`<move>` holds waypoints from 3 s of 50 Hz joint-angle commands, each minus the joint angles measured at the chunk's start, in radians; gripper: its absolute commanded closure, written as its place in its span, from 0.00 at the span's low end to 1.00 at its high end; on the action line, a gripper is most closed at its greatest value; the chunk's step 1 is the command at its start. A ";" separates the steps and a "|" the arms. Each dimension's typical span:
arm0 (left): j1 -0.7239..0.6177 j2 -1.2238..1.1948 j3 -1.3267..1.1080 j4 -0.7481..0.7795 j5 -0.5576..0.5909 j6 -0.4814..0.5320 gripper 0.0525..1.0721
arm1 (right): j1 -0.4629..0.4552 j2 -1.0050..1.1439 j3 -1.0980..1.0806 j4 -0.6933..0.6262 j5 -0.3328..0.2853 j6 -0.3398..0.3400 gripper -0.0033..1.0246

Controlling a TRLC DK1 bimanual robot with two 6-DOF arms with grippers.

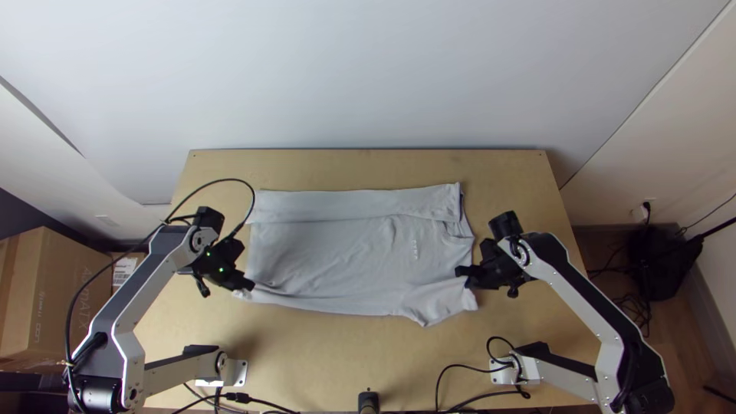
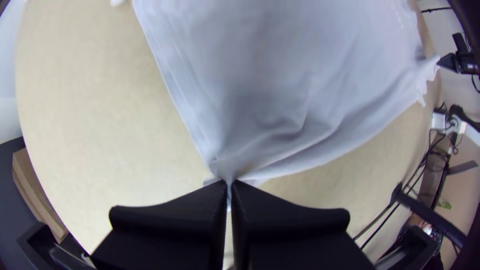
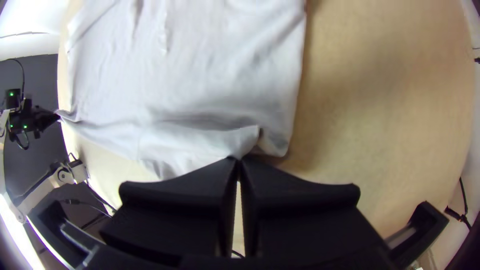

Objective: Fold the t-shirt

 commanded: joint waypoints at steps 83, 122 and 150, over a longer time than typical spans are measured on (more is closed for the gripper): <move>0.046 0.731 0.837 0.207 0.065 -0.146 0.97 | -0.106 0.855 0.908 0.206 0.066 -0.095 0.97; 0.291 0.576 0.724 0.268 0.513 -0.327 0.05 | -0.252 0.477 0.689 0.409 -0.060 0.293 0.04; 0.383 0.625 0.397 0.347 0.638 -0.162 0.05 | -0.321 0.246 0.682 0.321 -0.394 0.391 0.04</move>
